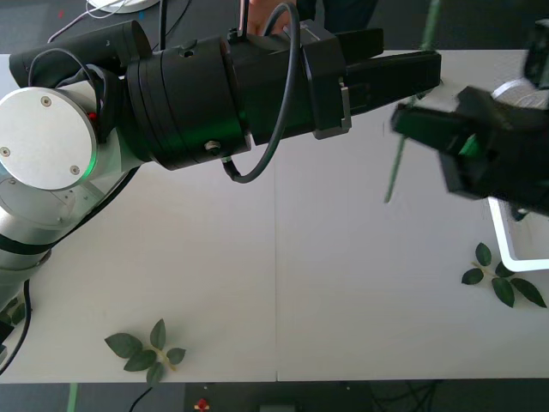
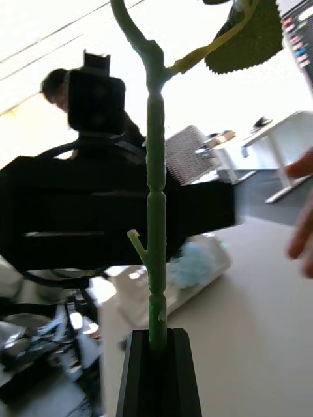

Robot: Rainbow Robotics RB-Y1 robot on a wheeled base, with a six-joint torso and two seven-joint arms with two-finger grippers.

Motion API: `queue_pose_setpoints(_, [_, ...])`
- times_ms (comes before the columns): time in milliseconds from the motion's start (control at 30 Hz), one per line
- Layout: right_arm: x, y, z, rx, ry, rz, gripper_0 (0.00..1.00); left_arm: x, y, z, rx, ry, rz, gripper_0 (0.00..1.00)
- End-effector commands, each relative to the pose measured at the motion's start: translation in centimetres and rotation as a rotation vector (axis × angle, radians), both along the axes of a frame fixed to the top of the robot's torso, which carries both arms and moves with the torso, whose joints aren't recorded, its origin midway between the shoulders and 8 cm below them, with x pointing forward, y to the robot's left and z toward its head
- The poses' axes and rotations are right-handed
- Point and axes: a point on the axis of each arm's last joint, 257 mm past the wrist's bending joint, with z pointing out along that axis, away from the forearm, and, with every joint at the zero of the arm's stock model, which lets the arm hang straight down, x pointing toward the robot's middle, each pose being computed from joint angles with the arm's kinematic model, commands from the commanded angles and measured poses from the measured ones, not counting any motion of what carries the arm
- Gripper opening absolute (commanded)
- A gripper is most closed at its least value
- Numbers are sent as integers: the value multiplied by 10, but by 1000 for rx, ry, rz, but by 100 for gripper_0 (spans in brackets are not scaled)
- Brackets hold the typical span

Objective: Place the red flowers into the right box and the blue flowers into the left box. If a person shows an open palm, hand one flower to the person first, then continue sorting.

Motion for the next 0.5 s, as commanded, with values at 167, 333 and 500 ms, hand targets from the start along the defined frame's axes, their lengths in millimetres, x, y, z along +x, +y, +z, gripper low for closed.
queue_pose_setpoints(167, [49, -55, 4, -128, -156, -291, 0, -7, -2, 10, 15, -91, -3, 100])
queue_pose_setpoints(333, [81, -74, 8, -169, -235, -448, 0, -7, -2, 10, 15, -91, -3, 100])
queue_pose_setpoints(500, [106, -78, 13, -187, -301, -555, 0, -7, -2, 10, 15, -91, -3, 100])
